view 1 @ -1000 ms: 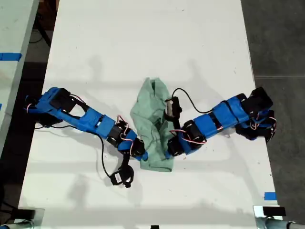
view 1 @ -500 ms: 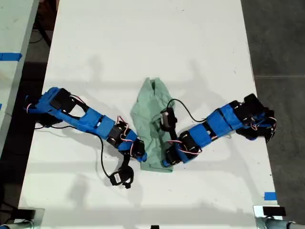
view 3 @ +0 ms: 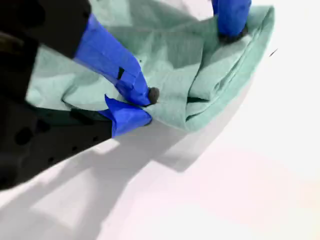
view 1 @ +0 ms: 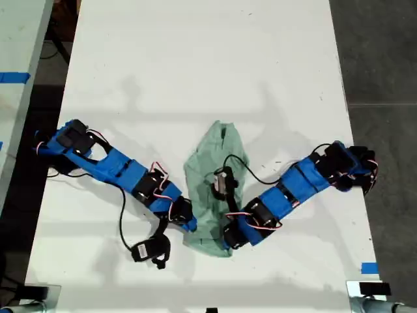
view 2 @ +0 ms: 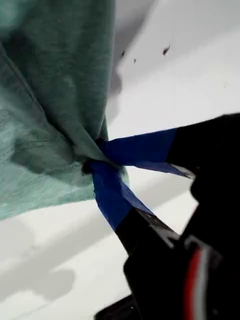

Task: Fold t shirt

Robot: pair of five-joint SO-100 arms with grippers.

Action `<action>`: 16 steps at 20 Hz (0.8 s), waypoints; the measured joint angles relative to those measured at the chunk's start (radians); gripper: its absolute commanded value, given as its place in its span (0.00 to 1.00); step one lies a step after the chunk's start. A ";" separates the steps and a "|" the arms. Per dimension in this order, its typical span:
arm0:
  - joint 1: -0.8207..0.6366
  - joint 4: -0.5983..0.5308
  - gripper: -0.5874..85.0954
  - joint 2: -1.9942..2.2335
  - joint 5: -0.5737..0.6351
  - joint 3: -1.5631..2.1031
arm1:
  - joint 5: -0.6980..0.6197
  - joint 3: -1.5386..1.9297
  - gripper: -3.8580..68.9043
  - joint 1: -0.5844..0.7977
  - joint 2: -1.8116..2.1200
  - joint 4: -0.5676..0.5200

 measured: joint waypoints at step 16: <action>-0.403 0.371 0.29 0.400 0.238 0.017 | -0.130 0.948 0.36 0.445 1.175 -0.179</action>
